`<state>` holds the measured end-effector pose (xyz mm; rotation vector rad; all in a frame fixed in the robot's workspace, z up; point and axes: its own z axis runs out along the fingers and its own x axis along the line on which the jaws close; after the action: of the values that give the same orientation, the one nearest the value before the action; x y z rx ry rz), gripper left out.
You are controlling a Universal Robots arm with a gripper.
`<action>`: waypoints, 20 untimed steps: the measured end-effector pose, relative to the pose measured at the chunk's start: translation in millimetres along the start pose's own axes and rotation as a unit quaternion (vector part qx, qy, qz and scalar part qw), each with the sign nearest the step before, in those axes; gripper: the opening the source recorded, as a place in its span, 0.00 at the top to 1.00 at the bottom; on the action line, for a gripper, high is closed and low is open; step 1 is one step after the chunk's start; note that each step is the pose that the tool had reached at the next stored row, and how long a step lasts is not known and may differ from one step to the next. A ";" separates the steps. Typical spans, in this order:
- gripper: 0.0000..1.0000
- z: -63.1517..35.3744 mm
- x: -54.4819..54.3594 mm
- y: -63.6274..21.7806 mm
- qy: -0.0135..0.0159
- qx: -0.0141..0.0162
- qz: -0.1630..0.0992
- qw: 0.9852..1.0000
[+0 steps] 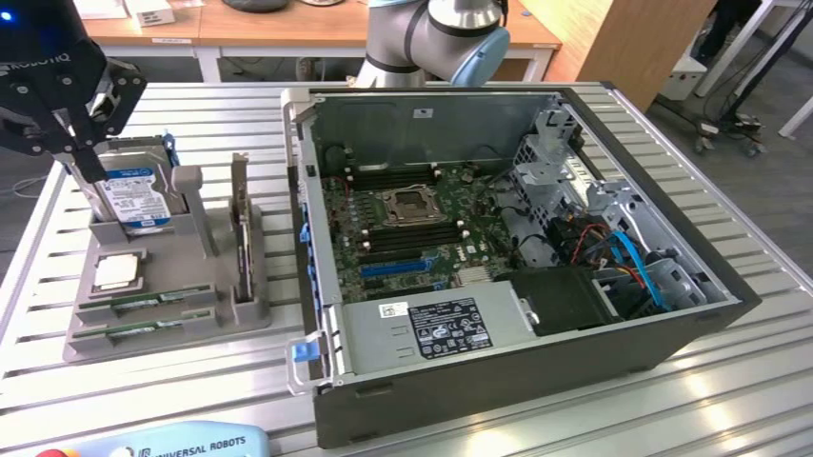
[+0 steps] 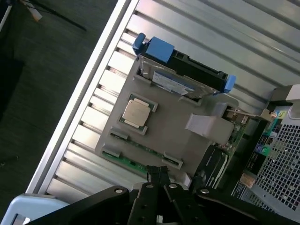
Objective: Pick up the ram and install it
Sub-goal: 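Pick up the ram and move it above insertion slot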
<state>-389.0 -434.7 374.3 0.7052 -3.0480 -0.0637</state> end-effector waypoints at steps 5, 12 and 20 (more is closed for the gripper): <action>0.90 0.0 0.0 0.0 0.001 0.000 -0.033 0.999; 0.90 0.1 0.0 0.0 0.003 0.000 -0.079 0.997; 0.90 0.1 0.0 0.0 0.006 0.000 -0.135 0.991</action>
<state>-388.9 -434.7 374.2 1.1072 -2.9204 -0.0606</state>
